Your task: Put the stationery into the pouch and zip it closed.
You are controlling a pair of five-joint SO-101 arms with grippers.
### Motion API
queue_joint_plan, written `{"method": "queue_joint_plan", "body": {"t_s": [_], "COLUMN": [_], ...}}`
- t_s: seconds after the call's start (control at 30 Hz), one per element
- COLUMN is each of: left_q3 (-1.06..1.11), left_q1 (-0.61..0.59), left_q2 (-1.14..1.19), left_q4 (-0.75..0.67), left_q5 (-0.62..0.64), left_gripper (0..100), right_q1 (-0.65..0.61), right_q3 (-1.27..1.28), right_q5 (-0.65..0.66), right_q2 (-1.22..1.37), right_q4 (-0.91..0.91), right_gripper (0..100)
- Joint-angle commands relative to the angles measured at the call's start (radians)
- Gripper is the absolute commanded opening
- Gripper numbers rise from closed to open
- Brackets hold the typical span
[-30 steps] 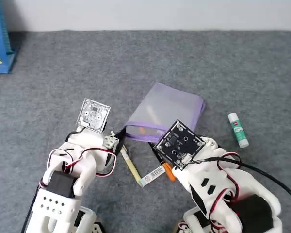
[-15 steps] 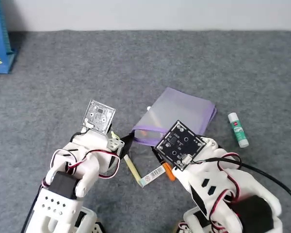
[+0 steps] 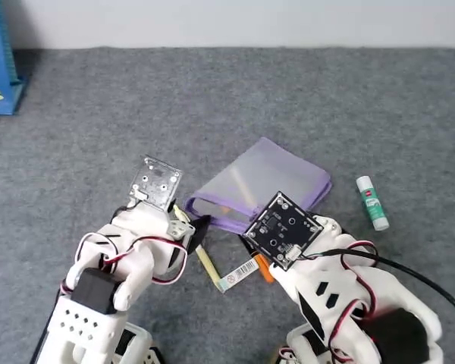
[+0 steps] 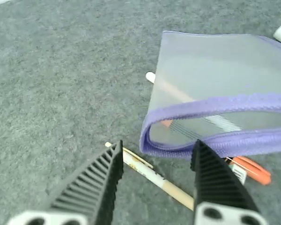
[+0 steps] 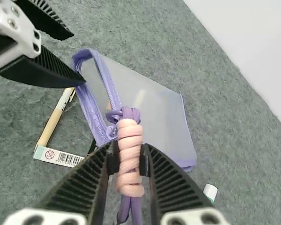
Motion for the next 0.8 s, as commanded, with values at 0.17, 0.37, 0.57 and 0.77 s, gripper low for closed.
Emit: {"method": "queue_joint_plan", "body": {"t_s": [0.17, 0.37, 0.57, 0.77], "left_q3": [0.094, 0.096, 0.094, 0.091], "left_q1": [-0.106, -0.114, -0.115, -0.107], "left_q2": [0.005, 0.005, 0.0, 0.0], "left_q4": [-0.245, -0.249, -0.245, -0.242], "left_q5": [0.008, 0.008, 0.008, 0.008], "left_gripper": [23, 23, 23, 23], "right_q1": [-0.002, -0.005, -0.005, -0.007], "right_q3": [-0.012, -0.012, -0.009, -0.009], "right_q5": [-0.011, -0.003, 0.041, 0.046], "right_q2": [0.005, -0.065, -0.13, -0.165], "right_q4": [-0.008, 0.016, 0.09, 0.113], "right_gripper": [1.0, 1.0, 1.0, 1.0]}}
